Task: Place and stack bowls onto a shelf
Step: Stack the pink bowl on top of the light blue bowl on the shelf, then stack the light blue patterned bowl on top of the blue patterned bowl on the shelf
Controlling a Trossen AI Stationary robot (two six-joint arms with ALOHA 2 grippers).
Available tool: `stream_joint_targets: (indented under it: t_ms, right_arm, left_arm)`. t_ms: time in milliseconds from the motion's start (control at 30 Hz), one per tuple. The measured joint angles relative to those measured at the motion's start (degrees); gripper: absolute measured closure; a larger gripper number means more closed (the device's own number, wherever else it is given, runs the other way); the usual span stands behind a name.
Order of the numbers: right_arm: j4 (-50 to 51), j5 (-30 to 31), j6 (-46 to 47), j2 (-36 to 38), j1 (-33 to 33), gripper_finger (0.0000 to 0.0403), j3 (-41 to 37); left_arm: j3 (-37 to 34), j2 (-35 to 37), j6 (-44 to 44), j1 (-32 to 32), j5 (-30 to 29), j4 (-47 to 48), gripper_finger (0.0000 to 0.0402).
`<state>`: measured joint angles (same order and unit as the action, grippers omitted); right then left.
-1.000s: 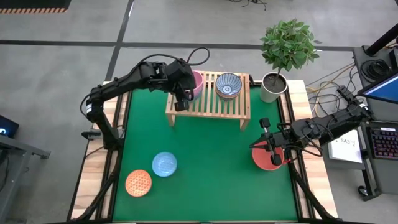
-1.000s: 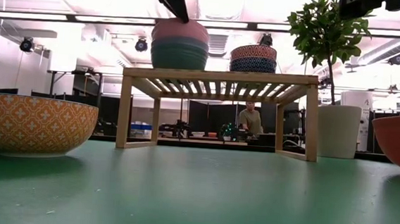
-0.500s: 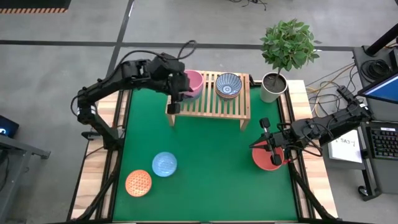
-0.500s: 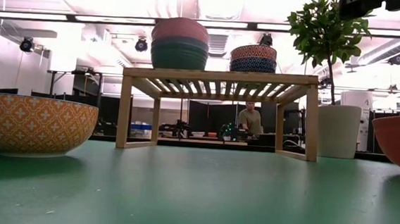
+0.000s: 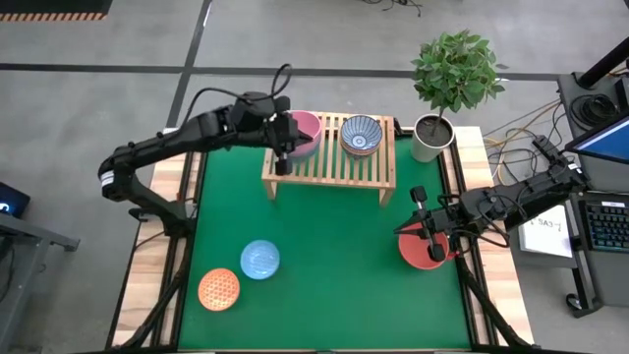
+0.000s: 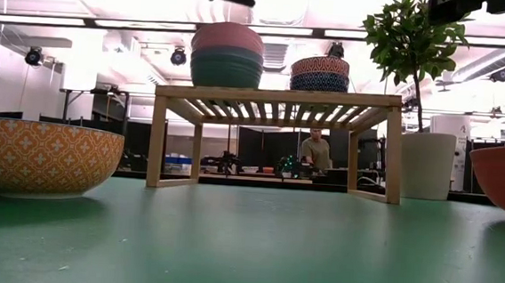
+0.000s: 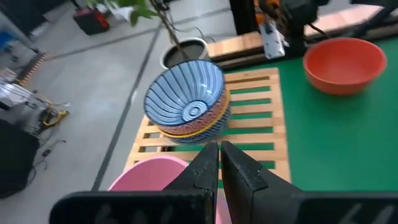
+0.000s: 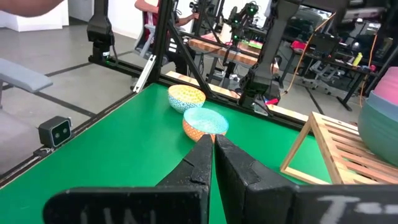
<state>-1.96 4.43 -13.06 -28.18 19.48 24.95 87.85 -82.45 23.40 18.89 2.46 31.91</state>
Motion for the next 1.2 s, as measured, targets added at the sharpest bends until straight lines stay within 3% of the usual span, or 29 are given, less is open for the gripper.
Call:
stream_joint_targets:
  t_ms: [233,500,867,1067,1200]
  right_arm:
    - [0.0,0.0,0.0,0.0,0.0,0.0394,0.0]
    - [0.0,0.0,0.0,0.0,0.0,0.0394,0.0]
    - [0.0,0.0,0.0,0.0,0.0,0.0394,0.0]
    - [0.0,0.0,0.0,0.0,0.0,0.0394,0.0]
    - [0.0,0.0,0.1,0.0,0.0,0.0394,0.0]
  left_arm:
    - [-11.2,4.7,-3.0,1.6,0.0,-11.4,0.0401]
    - [-19.0,5.4,-6.6,1.6,0.0,-16.3,0.0401]
    - [-16.9,5.4,-7.7,1.1,0.0,-16.9,0.0402]
    - [-15.7,5.7,-5.6,1.0,0.1,-12.0,0.0402]
    - [-17.3,7.5,-8.8,0.2,0.9,-10.7,0.0402]
